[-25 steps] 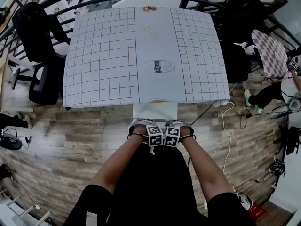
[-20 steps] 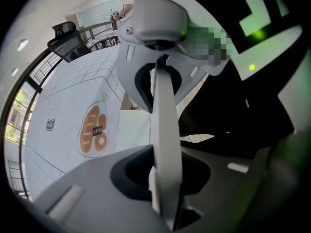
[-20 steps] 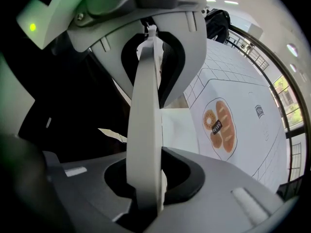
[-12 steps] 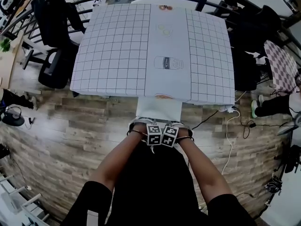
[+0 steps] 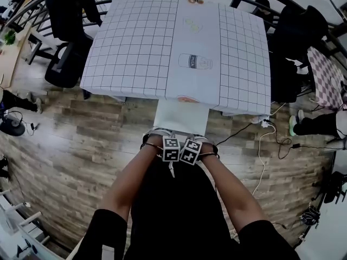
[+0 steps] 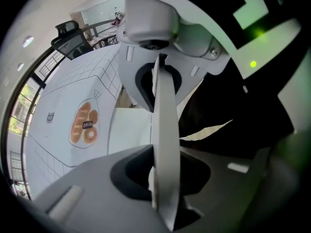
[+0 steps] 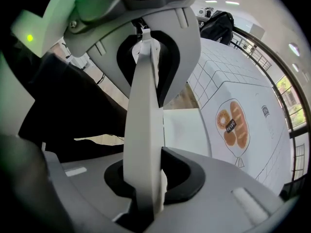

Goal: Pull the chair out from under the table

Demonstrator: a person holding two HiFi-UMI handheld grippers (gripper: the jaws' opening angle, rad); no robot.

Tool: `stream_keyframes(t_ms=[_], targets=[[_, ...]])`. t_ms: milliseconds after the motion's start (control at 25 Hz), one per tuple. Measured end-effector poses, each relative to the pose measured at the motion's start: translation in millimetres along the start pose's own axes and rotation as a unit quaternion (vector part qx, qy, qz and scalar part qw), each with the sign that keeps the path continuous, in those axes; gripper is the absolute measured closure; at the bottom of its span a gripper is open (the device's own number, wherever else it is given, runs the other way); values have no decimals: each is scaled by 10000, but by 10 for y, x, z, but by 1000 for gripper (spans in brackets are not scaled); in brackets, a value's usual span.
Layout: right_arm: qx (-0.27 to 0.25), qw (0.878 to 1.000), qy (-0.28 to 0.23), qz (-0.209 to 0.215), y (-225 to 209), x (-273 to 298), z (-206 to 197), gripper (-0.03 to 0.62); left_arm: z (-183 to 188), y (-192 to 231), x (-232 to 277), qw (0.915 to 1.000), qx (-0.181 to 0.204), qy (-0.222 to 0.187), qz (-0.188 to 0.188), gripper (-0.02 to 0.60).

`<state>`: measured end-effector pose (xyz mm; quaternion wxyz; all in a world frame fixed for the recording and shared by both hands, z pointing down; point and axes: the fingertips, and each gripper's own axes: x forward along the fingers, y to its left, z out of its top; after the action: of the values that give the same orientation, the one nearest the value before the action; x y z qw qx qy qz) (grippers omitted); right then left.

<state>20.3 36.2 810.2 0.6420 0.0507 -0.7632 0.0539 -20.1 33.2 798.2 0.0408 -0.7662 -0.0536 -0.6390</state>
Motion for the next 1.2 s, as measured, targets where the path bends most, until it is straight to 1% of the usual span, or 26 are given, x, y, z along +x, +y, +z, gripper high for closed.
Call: stream_keyframes(t_ms=[240, 400, 480, 640, 800, 1000, 1200], targets=[[11, 10000, -7, 22, 272, 10, 18, 519, -28, -266, -1, 10000, 34, -2, -80, 500], [46, 10000, 18, -42, 372, 3, 23, 519, -30, -358, -2, 9999, 52, 95, -92, 500], [91, 9999, 4, -76, 438, 4, 34, 519, -44, -427, -10, 9999, 95, 69, -112, 500], [71, 10000, 28, -52, 568, 11, 30, 519, -45, -559, -7, 9998, -52, 28, -167, 499], [13, 9999, 75, -79, 728, 6, 19, 520, -37, -739, -12, 9996, -6, 11, -264, 498], [-183, 9997, 77, -163, 931, 13, 37, 520, -55, -954, -19, 9995, -120, -116, -277, 497], [-13, 10000, 10, -57, 1169, 17, 73, 520, -89, -1173, -30, 9996, -109, -82, -249, 497]])
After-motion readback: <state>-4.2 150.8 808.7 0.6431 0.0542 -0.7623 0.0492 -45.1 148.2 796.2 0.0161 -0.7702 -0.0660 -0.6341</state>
